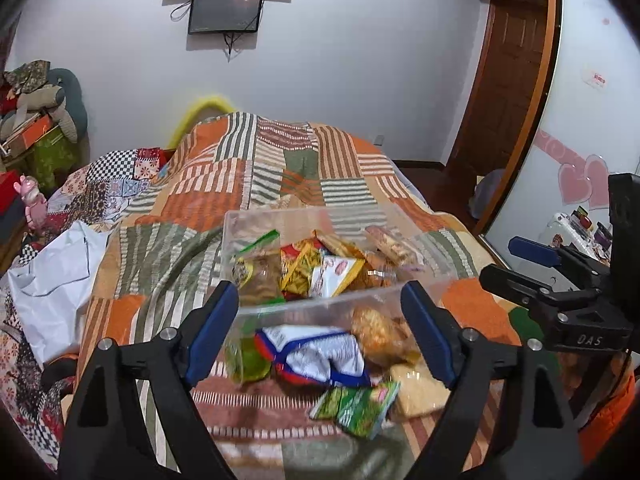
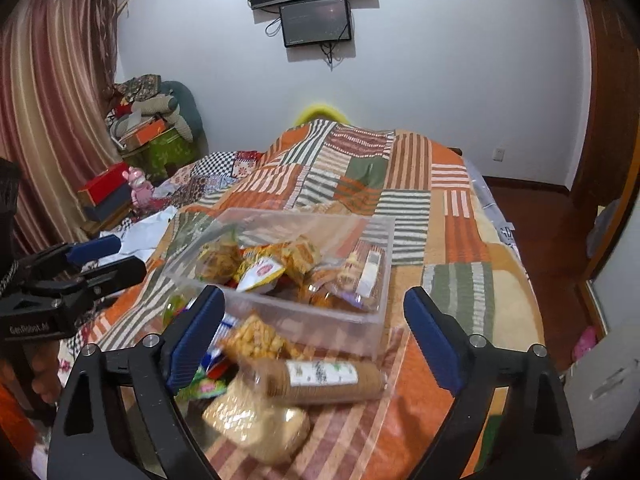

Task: Organize snacks
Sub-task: 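Move both tools toward the wrapped bread slice beside the box, then grasp the green pea bag with the left tool while the right tool carries the bread slice into the box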

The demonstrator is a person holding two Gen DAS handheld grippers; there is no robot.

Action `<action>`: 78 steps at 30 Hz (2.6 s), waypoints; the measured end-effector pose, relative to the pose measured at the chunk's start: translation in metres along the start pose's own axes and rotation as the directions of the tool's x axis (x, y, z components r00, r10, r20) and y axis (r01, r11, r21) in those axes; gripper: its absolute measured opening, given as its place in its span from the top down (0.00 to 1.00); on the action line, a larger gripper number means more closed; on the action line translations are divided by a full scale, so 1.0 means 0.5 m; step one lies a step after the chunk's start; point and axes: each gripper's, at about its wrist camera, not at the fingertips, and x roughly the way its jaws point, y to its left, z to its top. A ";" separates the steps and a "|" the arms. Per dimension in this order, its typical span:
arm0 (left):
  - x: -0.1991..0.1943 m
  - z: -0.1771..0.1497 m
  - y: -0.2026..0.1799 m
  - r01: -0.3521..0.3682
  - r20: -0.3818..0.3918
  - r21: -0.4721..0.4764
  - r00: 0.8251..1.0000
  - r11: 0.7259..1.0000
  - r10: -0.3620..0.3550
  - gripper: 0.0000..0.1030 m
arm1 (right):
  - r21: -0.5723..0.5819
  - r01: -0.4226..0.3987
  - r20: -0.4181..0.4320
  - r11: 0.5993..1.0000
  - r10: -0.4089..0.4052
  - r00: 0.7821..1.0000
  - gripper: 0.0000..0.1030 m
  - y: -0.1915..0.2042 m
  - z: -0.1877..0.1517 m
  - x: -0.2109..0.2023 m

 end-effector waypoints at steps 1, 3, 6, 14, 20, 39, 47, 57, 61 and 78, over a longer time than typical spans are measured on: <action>-0.003 -0.007 0.000 0.001 -0.009 0.001 1.000 1.000 -0.001 0.19 | -0.003 -0.003 -0.007 1.000 0.003 1.000 0.12 0.003 -0.008 -0.001; -0.010 -0.022 0.002 0.004 -0.027 0.002 1.000 1.000 -0.004 0.19 | -0.007 -0.010 -0.031 1.000 0.010 0.999 0.12 0.011 -0.025 0.001; -0.023 -0.045 0.005 0.005 -0.045 0.003 0.999 1.000 -0.005 0.19 | -0.003 -0.031 -0.077 1.000 0.031 0.997 0.12 0.022 -0.056 0.009; -0.042 -0.108 0.011 -0.006 -0.090 0.024 0.996 1.000 0.008 0.18 | 0.029 -0.057 -0.197 0.998 0.062 0.978 0.12 0.049 -0.121 0.059; -0.028 -0.153 0.031 -0.002 -0.150 -0.015 0.989 1.000 0.000 0.18 | 0.022 -0.041 -0.259 0.999 0.045 0.965 0.12 0.069 -0.143 0.096; 0.095 -0.199 -0.031 0.069 -0.315 0.031 0.948 0.997 -0.056 0.18 | 0.037 -0.051 -0.227 0.998 0.058 0.972 0.17 0.028 -0.166 0.060; 0.155 -0.198 -0.059 0.103 -0.362 0.021 0.928 0.994 -0.089 0.18 | 0.057 -0.020 -0.218 0.998 0.032 0.975 0.17 -0.015 -0.182 0.020; 0.175 -0.203 -0.084 0.109 -0.319 0.065 0.944 0.992 -0.082 0.35 | 0.107 -0.006 -0.204 0.994 0.028 0.979 0.17 -0.040 -0.188 -0.002; 0.163 -0.206 -0.079 0.133 -0.308 0.044 0.945 0.990 -0.114 0.49 | 0.115 0.000 -0.190 0.993 0.022 0.982 0.17 -0.049 -0.184 -0.012; 0.043 -0.171 -0.069 0.155 -0.179 0.047 0.973 0.987 -0.144 0.81 | 0.106 0.007 -0.091 0.994 0.002 0.996 0.17 -0.045 -0.127 -0.058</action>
